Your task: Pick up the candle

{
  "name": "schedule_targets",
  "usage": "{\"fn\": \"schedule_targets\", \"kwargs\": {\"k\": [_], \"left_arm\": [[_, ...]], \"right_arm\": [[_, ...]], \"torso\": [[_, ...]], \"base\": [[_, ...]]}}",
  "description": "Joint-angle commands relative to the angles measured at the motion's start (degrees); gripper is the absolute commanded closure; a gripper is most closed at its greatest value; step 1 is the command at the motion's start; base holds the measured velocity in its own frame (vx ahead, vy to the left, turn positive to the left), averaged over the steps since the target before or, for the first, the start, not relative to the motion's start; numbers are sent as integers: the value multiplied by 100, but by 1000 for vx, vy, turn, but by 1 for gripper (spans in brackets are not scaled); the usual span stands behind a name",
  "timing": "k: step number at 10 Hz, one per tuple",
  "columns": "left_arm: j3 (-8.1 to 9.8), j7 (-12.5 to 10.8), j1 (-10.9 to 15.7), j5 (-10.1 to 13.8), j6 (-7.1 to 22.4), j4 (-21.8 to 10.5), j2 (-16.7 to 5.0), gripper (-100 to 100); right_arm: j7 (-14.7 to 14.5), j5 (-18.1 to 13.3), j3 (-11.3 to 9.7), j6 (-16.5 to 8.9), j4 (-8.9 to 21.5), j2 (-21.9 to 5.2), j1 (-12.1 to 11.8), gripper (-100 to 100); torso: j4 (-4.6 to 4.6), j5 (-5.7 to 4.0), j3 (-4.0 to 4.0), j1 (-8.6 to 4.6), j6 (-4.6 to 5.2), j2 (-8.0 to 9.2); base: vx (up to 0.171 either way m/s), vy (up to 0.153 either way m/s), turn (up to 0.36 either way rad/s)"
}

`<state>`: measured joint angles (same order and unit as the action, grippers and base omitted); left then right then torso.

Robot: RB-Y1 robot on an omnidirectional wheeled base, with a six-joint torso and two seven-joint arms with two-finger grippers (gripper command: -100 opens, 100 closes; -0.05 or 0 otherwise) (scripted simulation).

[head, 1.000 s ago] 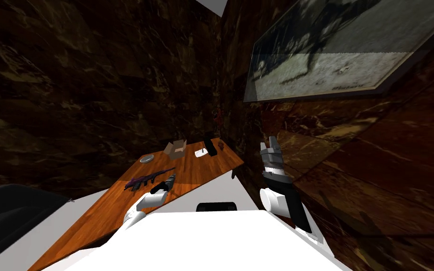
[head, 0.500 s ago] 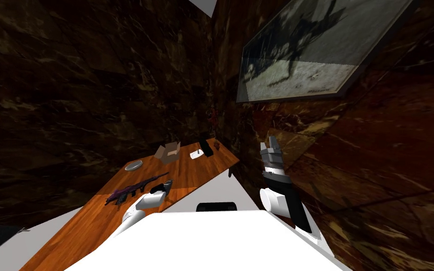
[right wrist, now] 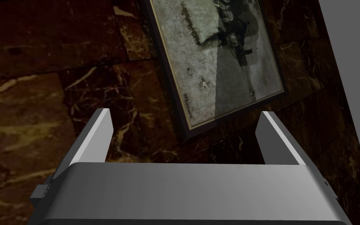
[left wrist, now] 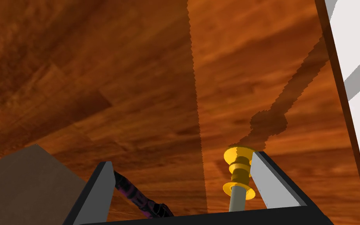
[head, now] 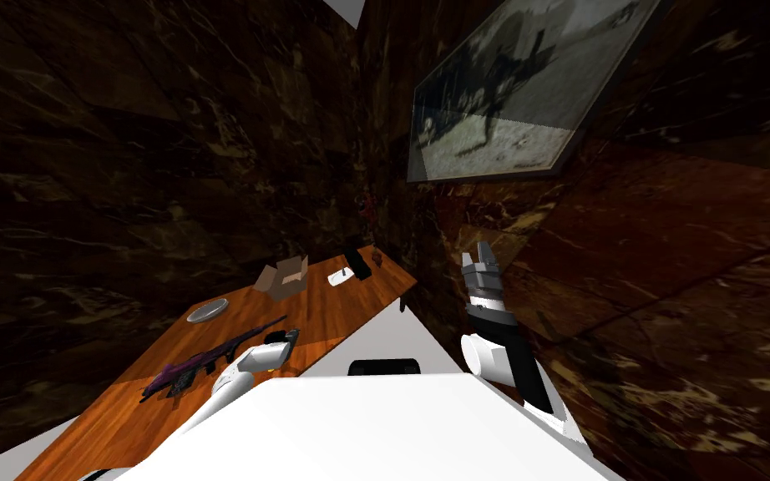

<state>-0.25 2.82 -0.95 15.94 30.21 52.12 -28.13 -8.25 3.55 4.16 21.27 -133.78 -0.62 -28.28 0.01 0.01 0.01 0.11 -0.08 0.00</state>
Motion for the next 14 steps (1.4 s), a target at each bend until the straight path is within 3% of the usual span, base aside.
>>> {"fn": "schedule_targets", "kwargs": {"k": [1,2,4,7,11,14], "left_arm": [[-8,-26,56,-21,157,-208,-21,-100],[-31,-37,137,-13,318,-457,-84,-100],[-31,-37,137,-13,318,-457,-84,-100],[-101,-69,343,-16,727,-1070,-282,-100],[-163,-96,482,-47,1015,-1575,-475,-100],[-192,-109,530,-70,1134,-1778,-577,-100]], "right_arm": [[0,0,0,0,0,0,0,0],[0,0,1,0,0,0,-1,0],[0,0,1,0,0,0,-1,0],[0,0,0,0,0,0,-1,0],[0,0,1,0,0,0,-1,0],[0,0,1,0,0,0,-2,0]], "torso": [[0,0,0,0,0,0],[-1,1,0,3,-7,1],[0,0,0,1,-6,0],[0,0,0,1,-3,1],[-1,1,0,0,-6,0],[1,2,3,4,-8,5]], "base": [[-9,32,-115],[-8,28,-135],[-3,15,-48],[-12,24,-226],[-6,26,-109],[-20,28,-55]]}}
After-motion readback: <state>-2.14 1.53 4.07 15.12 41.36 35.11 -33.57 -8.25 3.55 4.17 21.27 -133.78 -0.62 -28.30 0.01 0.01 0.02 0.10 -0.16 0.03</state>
